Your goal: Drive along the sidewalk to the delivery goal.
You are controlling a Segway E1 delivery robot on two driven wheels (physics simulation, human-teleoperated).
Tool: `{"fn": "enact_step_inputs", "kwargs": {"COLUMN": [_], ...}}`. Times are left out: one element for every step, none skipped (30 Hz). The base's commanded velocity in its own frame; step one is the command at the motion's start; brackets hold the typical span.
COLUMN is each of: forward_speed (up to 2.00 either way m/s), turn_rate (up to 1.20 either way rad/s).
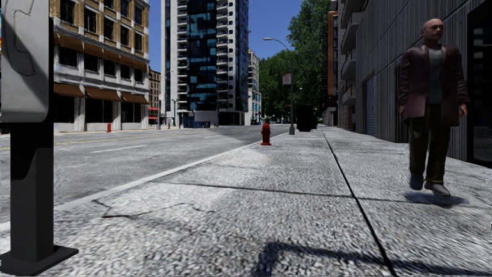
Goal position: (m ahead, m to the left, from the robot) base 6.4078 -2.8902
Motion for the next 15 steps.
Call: {"fn": "enact_step_inputs", "kwargs": {"forward_speed": [1.63,1.63,1.63,1.63,1.63,1.63,1.63,1.63,1.63,1.63,1.63,1.63,1.63,1.63,1.63], "turn_rate": [-0.56,-0.56,-0.56,-0.56,-0.56,-0.56,-0.56,-0.56,-0.56,-0.56,-0.56,-0.56,-0.56,-0.56,-0.56]}}
